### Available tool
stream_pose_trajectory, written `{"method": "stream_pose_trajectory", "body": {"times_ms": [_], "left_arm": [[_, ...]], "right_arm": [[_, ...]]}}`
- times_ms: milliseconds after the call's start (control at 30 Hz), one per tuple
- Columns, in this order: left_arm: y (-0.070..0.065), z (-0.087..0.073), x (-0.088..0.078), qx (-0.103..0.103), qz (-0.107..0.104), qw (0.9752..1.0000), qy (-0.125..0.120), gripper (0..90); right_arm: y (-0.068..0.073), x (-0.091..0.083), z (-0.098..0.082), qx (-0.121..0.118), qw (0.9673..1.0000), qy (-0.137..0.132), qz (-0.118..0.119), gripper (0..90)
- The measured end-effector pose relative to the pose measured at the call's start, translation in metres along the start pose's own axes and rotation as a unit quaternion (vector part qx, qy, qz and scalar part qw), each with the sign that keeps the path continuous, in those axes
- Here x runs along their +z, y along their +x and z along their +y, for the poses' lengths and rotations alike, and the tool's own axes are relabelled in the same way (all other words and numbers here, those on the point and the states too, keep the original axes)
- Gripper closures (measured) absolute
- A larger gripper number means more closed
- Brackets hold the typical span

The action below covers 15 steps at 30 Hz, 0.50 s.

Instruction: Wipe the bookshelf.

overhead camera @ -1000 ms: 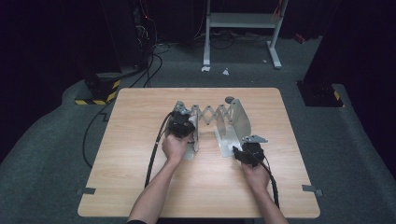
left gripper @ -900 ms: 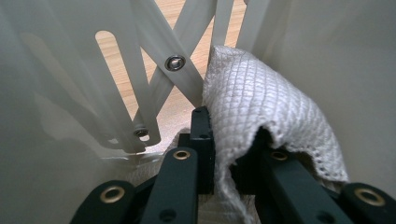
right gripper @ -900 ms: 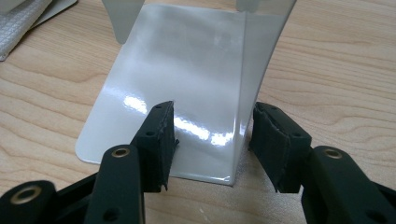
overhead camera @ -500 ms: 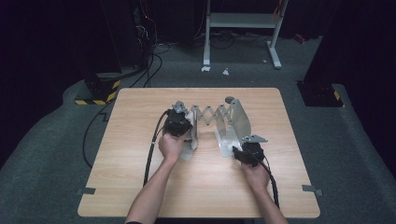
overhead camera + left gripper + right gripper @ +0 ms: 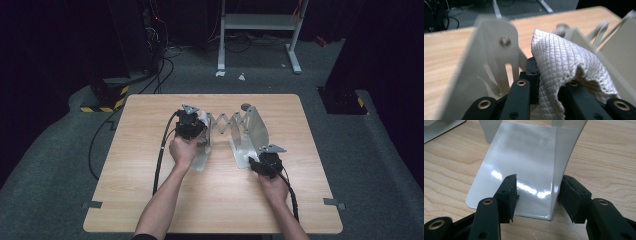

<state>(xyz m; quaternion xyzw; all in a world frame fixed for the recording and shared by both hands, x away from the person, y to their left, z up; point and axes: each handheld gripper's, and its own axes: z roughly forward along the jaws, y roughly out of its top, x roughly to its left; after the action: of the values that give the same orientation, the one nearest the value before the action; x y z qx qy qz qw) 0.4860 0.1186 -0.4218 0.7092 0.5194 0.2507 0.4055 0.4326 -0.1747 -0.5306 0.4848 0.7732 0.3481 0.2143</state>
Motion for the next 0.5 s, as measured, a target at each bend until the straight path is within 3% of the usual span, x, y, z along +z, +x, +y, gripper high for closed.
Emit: {"method": "stream_pose_trajectory", "body": {"times_ms": [200, 400, 500], "left_arm": [[0.000, 0.004, 0.003, 0.003, 0.002, 1.0000, 0.006, 82.1], [0.006, -0.010, 0.014, 0.014, 0.010, 0.9992, 0.037, 82.3], [0.009, -0.014, 0.018, 0.010, 0.009, 0.9991, 0.042, 82.4]], "right_arm": [[0.000, 0.000, 0.000, -0.001, 1.0000, 0.000, 0.000, 49.7], [0.000, 0.000, 0.000, -0.002, 1.0000, 0.000, 0.000, 49.7], [0.001, 0.000, 0.000, -0.003, 1.0000, 0.000, 0.000, 49.5]]}}
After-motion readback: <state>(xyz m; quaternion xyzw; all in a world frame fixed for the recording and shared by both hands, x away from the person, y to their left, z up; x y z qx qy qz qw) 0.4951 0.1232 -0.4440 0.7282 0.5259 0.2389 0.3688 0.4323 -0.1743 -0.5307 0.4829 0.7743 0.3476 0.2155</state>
